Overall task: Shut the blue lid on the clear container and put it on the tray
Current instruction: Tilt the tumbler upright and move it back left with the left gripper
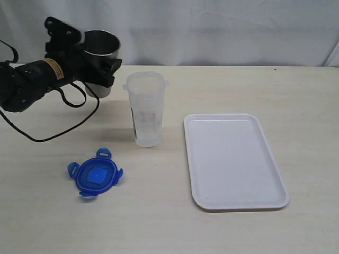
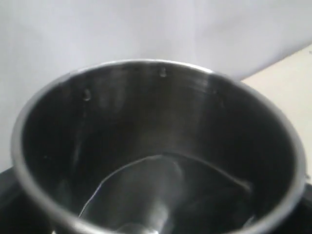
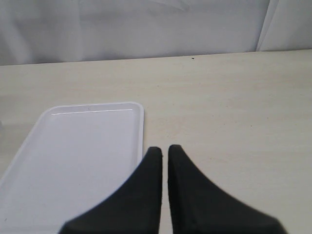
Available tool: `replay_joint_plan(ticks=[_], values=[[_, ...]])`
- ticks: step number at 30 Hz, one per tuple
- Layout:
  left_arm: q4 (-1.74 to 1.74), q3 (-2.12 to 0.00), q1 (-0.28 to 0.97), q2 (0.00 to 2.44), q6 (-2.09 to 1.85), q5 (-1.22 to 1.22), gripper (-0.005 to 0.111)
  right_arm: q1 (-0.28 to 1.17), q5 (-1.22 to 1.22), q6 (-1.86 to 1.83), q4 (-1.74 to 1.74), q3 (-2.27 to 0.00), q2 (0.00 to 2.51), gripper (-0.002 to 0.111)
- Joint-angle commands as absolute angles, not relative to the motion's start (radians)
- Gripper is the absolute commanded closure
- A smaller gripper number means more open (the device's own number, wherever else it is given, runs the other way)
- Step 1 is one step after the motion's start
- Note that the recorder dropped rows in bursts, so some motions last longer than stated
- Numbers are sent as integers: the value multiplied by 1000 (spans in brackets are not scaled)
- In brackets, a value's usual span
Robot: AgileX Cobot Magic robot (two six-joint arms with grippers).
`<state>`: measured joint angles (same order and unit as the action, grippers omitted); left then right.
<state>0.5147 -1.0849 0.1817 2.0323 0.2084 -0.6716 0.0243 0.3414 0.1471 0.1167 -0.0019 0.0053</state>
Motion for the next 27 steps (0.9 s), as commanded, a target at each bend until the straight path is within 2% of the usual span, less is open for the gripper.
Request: replay_joint_plan(ticks=[1, 9, 15, 27], values=[[485, -1150, 107, 2089, 397, -807, 107, 26, 342, 150, 113, 0, 0, 104], [481, -1189, 56, 2169, 348, -867, 107, 26, 342, 150, 113, 0, 0, 104], [488, -1260, -1, 2217, 374, -791, 107, 26, 342, 150, 113, 0, 0, 104], [513, -1263, -105, 2257, 373, -850, 107, 26, 342, 150, 113, 0, 0, 104]])
